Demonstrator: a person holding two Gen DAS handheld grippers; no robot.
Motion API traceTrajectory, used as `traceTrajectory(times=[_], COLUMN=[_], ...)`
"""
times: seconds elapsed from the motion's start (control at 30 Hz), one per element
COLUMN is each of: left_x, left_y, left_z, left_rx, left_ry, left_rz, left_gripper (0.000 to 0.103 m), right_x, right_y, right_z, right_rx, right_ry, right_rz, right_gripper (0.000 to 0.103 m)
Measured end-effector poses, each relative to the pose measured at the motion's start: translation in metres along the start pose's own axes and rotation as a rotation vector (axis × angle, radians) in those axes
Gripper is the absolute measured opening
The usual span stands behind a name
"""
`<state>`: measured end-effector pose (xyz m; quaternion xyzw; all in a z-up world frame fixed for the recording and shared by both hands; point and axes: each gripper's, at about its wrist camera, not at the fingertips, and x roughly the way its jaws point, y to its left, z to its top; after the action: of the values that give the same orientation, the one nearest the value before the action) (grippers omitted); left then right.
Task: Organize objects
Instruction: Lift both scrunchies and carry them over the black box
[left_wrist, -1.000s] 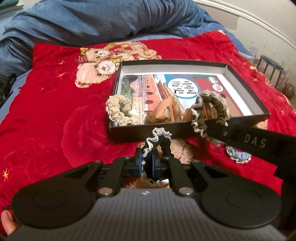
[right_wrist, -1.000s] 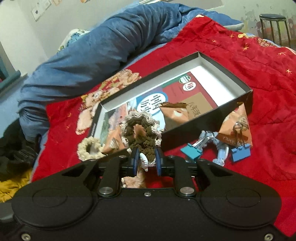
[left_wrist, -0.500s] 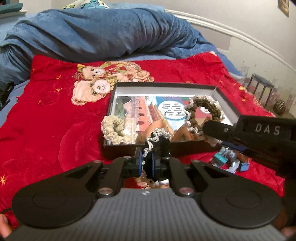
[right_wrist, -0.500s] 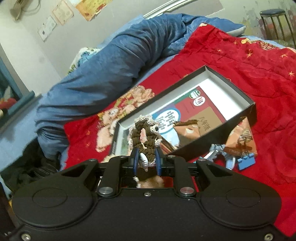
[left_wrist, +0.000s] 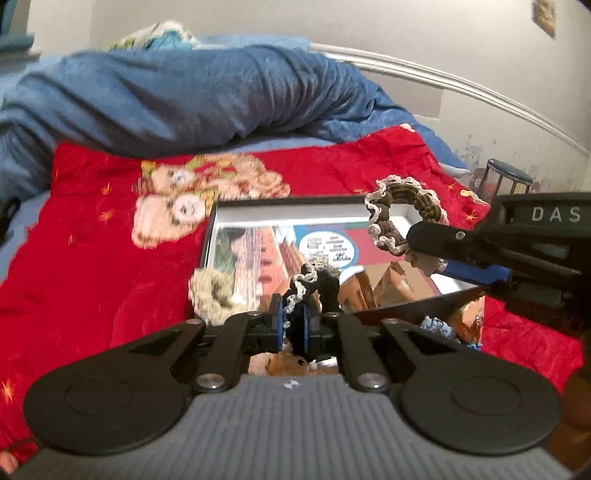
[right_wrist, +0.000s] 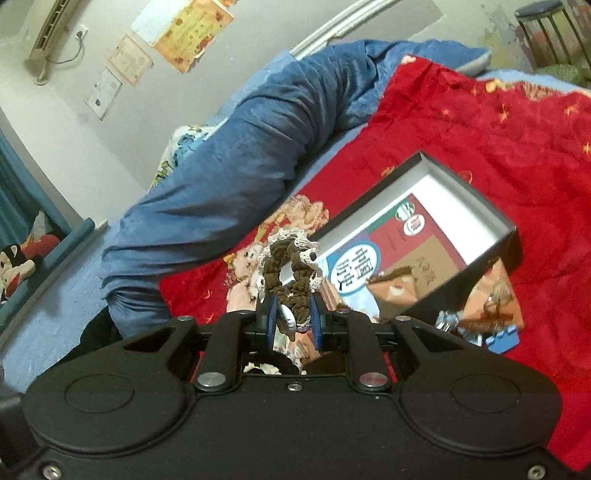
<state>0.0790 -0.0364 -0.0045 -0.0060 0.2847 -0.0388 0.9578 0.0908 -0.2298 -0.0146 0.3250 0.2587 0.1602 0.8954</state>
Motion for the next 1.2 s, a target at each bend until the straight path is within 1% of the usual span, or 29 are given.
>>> traceTrajectory(times=[0.07, 0.17, 0.23, 0.3, 0.4, 0.5, 0.6, 0.7, 0.87, 0.93, 1.03, 1.13, 1.2], left_x=[0.0, 0.001, 0.001, 0.001, 0.0, -0.001, 0.001, 0.007, 0.016, 0.023, 0.036, 0.045, 0.052], left_y=[-0.004, -0.006, -0.008, -0.01, -0.012, -0.011, -0.013, -0.015, -0.019, -0.019, -0.017, -0.012, -0.004], left_z=[0.001, 0.001, 0.002, 0.006, 0.014, 0.021, 0.028, 0.036, 0.047, 0.053, 0.06, 0.068, 0.072], left_rx=[0.028, 0.045, 0.06, 0.069, 0.08, 0.082, 0.102, 0.104, 0.115, 0.098, 0.092, 0.102, 0.08], left_ry=[-0.006, -0.002, -0.005, -0.013, -0.03, -0.051, -0.076, -0.083, -0.109, -0.101, -0.087, -0.111, -0.113], left_rz=[-0.005, -0.032, -0.035, -0.044, -0.08, -0.104, -0.111, -0.132, -0.154, -0.157, -0.159, -0.165, -0.181], left_gripper=[0.012, 0.012, 0.012, 0.012, 0.012, 0.012, 0.012, 0.012, 0.012, 0.012, 0.012, 0.012, 0.012], right_x=[-0.002, -0.004, -0.005, -0.006, -0.006, -0.006, -0.006, -0.005, -0.009, -0.01, -0.008, -0.004, 0.002], right_y=[-0.001, -0.003, -0.004, -0.006, -0.01, -0.012, -0.018, -0.019, -0.02, -0.023, -0.037, -0.048, -0.053], right_z=[0.003, 0.006, 0.011, 0.018, 0.028, 0.032, 0.036, 0.041, 0.053, 0.06, 0.072, 0.081, 0.087], right_rx=[0.009, 0.032, 0.045, 0.06, 0.074, 0.069, 0.088, 0.086, 0.045, 0.014, 0.018, 0.006, -0.014], right_ry=[-0.004, -0.012, -0.018, -0.014, -0.005, -0.011, -0.012, -0.021, -0.048, -0.057, -0.062, -0.056, -0.05], right_rz=[0.013, 0.042, 0.079, 0.14, 0.195, 0.201, 0.211, 0.224, 0.208, 0.178, 0.146, 0.105, 0.073], right_gripper=[0.019, 0.019, 0.019, 0.019, 0.019, 0.019, 0.019, 0.019, 0.019, 0.019, 0.019, 0.019, 0.019])
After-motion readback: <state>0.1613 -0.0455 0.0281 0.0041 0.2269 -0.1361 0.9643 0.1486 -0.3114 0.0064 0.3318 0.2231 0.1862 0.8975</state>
